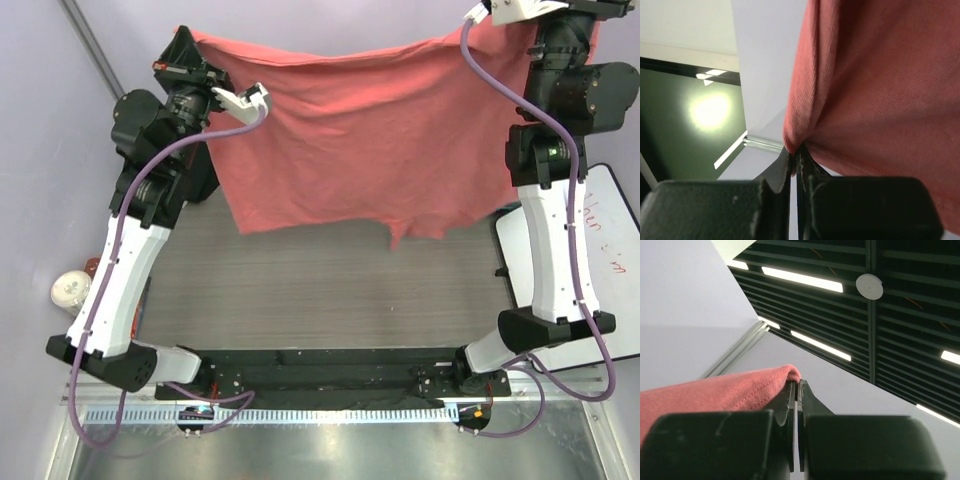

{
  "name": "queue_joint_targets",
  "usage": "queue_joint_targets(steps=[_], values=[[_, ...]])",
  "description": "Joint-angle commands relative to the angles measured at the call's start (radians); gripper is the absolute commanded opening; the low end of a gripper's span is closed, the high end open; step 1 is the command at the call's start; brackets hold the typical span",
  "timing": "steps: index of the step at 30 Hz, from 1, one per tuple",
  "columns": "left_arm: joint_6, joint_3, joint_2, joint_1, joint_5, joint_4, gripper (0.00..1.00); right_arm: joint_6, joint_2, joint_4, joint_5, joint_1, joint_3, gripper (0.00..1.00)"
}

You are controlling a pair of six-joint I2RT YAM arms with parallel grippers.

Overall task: Fold and stack the t-shirts
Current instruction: Flatten out the tshirt

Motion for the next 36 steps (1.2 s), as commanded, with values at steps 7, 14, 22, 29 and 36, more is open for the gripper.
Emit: queue_joint_targets(steps=[7,14,22,29,36], values=[[0.005,0.203,0.246,0.223,0.161,0.074,0.00,0.025,0.244,0.087,-0.050,-0.027,0.064,0.01],[0.018,0.483,0.516,0.286,0.193,0.144,0.00,0.054,0.529,0.105,-0.084,-0.070,0.344,0.01],[0.011,0.710,0.670,0.283,0.167,0.459,0.00,0.131,0.525,0.295,-0.082,-0.078,0.429,0.01],[-0.072,0.494,0.532,0.271,0.167,0.709,0.00,0.149,0.407,0.461,-0.110,-0.076,0.256,0.01],[-0.046,0.096,0.440,0.268,0.144,0.783,0.00,0.206,0.277,0.422,-0.115,-0.076,-0.129,0.01]])
